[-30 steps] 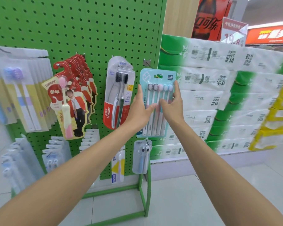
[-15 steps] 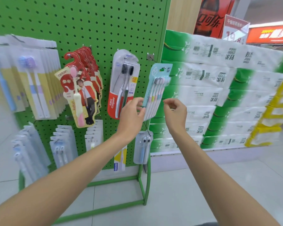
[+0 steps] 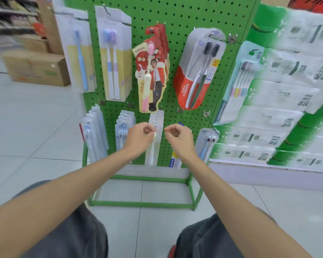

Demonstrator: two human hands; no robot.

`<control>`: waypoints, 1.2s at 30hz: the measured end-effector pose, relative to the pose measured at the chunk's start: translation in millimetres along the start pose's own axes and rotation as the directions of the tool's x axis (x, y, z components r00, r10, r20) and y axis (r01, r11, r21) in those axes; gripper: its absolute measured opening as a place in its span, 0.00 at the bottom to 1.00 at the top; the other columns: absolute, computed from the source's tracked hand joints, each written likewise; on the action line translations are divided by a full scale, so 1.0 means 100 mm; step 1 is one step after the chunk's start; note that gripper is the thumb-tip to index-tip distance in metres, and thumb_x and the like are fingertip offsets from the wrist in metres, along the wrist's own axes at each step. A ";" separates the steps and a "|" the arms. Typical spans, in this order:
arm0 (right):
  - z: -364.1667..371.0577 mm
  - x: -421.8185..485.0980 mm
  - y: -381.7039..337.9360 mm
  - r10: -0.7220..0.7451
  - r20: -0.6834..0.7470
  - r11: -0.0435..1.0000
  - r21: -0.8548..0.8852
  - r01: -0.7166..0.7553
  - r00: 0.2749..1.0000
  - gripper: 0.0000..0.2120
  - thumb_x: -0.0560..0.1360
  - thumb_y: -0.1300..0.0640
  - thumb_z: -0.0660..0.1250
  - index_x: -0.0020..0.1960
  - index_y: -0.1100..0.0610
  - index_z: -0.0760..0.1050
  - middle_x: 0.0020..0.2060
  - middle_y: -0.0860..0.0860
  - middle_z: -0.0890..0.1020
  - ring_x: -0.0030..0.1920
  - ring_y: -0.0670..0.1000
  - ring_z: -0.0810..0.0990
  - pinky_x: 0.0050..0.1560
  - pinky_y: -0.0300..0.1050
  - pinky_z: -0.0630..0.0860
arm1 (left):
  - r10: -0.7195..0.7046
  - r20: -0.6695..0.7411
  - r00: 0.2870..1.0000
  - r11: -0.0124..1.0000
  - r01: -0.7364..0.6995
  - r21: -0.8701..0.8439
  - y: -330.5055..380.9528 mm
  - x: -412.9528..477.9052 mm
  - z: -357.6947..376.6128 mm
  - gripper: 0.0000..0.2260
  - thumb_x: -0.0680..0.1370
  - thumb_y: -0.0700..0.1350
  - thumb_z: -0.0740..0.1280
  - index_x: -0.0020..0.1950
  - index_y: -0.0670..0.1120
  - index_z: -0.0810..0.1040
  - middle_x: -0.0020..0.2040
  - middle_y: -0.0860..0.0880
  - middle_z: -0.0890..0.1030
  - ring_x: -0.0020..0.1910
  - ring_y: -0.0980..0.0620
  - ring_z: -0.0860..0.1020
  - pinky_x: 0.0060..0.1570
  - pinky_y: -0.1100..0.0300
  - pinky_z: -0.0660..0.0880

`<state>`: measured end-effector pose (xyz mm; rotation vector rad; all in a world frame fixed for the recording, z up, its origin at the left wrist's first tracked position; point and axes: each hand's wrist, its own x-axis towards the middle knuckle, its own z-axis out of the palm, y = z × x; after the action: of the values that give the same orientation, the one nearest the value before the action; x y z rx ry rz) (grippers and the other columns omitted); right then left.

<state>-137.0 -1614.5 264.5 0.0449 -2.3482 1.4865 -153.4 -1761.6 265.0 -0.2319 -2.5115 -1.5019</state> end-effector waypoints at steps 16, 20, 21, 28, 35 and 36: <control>1.98 0.16 -0.22 0.079 0.477 0.996 -0.004 -0.087 0.875 0.20 0.80 0.65 0.57 0.71 0.56 0.69 0.62 0.51 0.76 0.57 0.48 0.75 0.58 0.43 0.73 | -0.291 -0.374 0.881 0.940 0.336 0.062 -1.21 0.05 -1.11 0.04 0.76 0.39 0.63 0.47 0.48 0.76 0.44 0.51 0.78 0.46 0.49 0.79 0.46 0.56 0.74; 2.21 0.20 -0.29 0.056 0.468 0.998 -0.001 -0.064 0.882 0.23 0.81 0.61 0.59 0.75 0.54 0.61 0.70 0.53 0.69 0.67 0.51 0.70 0.67 0.51 0.70 | -0.332 -0.403 0.853 0.912 0.399 0.092 -1.33 0.11 -1.21 0.10 0.77 0.39 0.62 0.58 0.44 0.70 0.57 0.47 0.72 0.49 0.47 0.74 0.50 0.53 0.72; 2.27 0.23 -0.31 0.054 0.454 0.998 0.014 -0.068 0.890 0.23 0.81 0.59 0.59 0.74 0.54 0.61 0.69 0.52 0.69 0.67 0.51 0.70 0.67 0.51 0.69 | -0.347 -0.365 0.864 0.909 0.406 0.097 -1.38 0.13 -1.24 0.14 0.78 0.38 0.61 0.63 0.44 0.69 0.61 0.46 0.71 0.52 0.47 0.74 0.53 0.52 0.73; 2.52 0.39 -0.38 0.042 0.314 0.991 0.104 -0.078 0.949 0.11 0.81 0.60 0.60 0.62 0.57 0.74 0.49 0.48 0.77 0.49 0.48 0.76 0.47 0.39 0.70 | -0.306 -0.109 0.946 0.951 0.308 0.000 -1.60 0.22 -1.25 0.26 0.75 0.31 0.56 0.68 0.51 0.73 0.64 0.55 0.77 0.63 0.51 0.76 0.65 0.51 0.73; 2.57 0.35 -0.37 0.040 0.183 0.973 0.215 -0.080 0.982 0.08 0.82 0.55 0.61 0.50 0.57 0.76 0.39 0.45 0.77 0.38 0.42 0.75 0.39 0.34 0.70 | -0.333 -0.257 0.907 0.943 0.317 -0.103 -1.47 0.23 -1.20 0.17 0.79 0.37 0.63 0.67 0.46 0.74 0.64 0.48 0.78 0.59 0.50 0.77 0.60 0.54 0.75; 2.57 0.34 -0.36 0.028 0.176 0.974 0.218 -0.067 0.984 0.08 0.82 0.55 0.61 0.49 0.57 0.76 0.38 0.45 0.77 0.38 0.42 0.74 0.39 0.34 0.70 | -0.336 -0.264 0.904 0.942 0.318 -0.109 -1.47 0.23 -1.20 0.17 0.79 0.38 0.64 0.68 0.46 0.73 0.64 0.48 0.77 0.58 0.51 0.77 0.57 0.56 0.75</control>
<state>-233.7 -1850.9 208.6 0.1817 -2.3141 1.8320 -198.8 -1935.5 201.2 0.3900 -2.3581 -1.6000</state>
